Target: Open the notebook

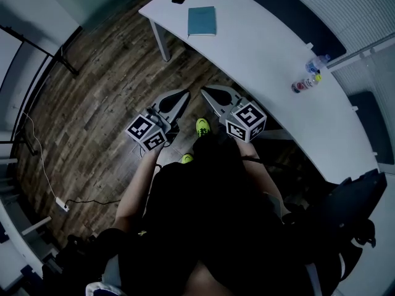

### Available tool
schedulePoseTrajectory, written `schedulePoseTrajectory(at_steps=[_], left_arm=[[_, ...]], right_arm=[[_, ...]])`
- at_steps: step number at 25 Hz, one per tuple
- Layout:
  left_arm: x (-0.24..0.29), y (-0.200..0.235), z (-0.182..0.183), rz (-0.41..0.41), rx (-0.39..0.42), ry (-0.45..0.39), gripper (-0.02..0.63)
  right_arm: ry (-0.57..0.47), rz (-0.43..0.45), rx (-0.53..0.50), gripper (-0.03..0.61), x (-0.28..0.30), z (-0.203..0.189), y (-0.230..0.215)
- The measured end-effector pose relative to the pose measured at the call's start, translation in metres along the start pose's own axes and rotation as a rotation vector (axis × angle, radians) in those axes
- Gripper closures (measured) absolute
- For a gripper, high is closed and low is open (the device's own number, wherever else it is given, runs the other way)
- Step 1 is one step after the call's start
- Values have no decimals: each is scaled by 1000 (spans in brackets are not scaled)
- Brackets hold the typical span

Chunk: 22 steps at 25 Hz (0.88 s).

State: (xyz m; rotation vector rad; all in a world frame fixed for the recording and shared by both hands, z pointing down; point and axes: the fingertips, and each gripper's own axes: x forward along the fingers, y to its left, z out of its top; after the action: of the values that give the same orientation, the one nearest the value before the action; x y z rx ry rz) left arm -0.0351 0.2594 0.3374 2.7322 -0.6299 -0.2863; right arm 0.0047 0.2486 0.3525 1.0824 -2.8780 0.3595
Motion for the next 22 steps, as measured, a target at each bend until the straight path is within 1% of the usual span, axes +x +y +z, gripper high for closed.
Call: schedulePoseTrajectory(at_steps=[3,7,10,16,22], left_arm=[[15,22,0,20,-3,11,594],[35,44,2,37,-7,17,594],[47,59,1,50,-24,15,594],[74,77,-1,60,-30,19,594],[102,94,1,68,-21,20,594]], right_arm=[[1,10,6,578,13,3,-23],[12,6,-20,578,28,5,-49],[20,14,-5,578,36,4,-65],[29,28,23,578,44,3,-95],[38,35,5,578,53,11,-125]])
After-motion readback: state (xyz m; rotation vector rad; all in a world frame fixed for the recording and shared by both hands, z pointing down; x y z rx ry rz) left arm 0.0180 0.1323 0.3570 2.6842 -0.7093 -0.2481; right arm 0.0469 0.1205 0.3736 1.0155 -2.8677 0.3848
